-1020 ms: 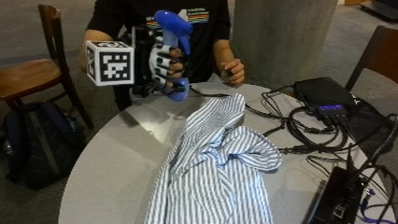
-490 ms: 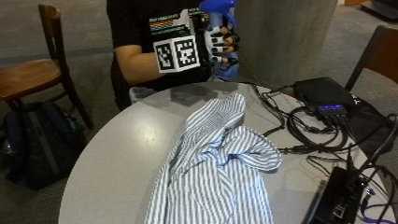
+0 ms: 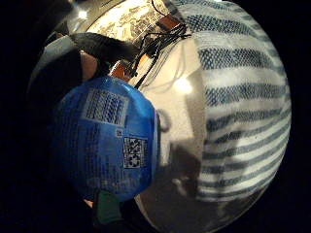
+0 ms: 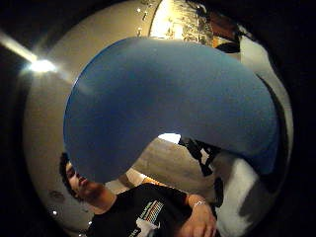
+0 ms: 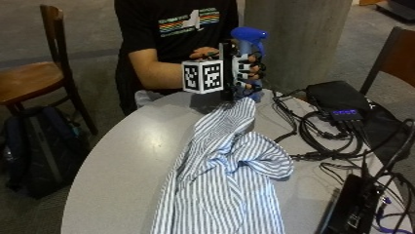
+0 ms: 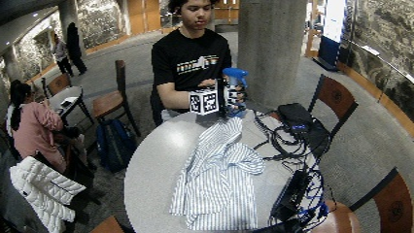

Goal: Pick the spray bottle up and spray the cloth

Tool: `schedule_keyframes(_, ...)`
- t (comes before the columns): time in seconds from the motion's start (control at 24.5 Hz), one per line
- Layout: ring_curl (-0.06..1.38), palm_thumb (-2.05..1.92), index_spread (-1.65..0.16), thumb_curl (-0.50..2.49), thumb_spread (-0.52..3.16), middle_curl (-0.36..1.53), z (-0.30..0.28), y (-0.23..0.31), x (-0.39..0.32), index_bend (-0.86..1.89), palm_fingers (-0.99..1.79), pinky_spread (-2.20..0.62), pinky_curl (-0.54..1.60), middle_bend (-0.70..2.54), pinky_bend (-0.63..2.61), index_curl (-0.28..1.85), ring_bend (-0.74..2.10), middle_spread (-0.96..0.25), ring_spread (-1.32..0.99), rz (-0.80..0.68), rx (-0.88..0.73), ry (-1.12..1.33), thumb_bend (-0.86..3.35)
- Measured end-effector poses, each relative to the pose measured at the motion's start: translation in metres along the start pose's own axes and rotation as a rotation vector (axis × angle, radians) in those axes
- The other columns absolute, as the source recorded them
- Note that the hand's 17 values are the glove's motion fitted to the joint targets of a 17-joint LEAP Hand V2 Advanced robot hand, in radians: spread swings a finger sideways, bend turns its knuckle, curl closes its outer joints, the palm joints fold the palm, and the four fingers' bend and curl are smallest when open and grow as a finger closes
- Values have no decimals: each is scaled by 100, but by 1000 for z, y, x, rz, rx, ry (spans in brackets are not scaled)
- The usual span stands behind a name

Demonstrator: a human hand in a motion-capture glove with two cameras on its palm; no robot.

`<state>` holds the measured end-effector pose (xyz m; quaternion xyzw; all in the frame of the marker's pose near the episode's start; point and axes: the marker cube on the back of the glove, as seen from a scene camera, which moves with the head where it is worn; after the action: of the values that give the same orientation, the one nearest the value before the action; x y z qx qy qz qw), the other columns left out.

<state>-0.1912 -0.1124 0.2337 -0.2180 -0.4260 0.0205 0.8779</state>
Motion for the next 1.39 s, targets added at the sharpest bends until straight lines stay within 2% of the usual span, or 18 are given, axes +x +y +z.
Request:
schedule_keyframes(0.37,41,75,-16,40,101,52,0,-2,7,25,118,22,32,34,25,58,27,-6,-4,1,32,34,-2)
schedule_keyframes(0.49,42,74,-17,39,100,52,-13,4,5,15,109,22,32,34,26,55,29,-6,-3,-15,66,69,-3)
schedule_keyframes(0.57,42,73,-18,39,100,51,-29,12,4,6,101,21,33,32,30,51,31,-5,-3,-24,92,114,-3)
schedule_keyframes(0.9,41,72,-18,37,100,49,-119,68,0,14,105,16,33,28,30,46,28,-4,-3,-43,222,399,-3)
schedule_keyframes(1.1,41,74,-18,37,101,49,-176,104,-3,15,105,16,32,28,27,45,26,-3,-3,3,303,576,-2)
schedule_keyframes(1.18,40,74,-18,37,102,49,-197,113,0,16,104,17,32,28,25,45,23,-3,-3,-29,334,649,-2)
schedule_keyframes(1.31,40,75,-18,36,103,49,-221,131,6,16,104,17,32,27,24,45,21,-3,-3,-59,332,762,-2)
schedule_keyframes(1.39,39,75,-19,36,104,48,-230,146,8,17,105,17,31,26,22,44,19,-3,-3,8,315,807,-2)
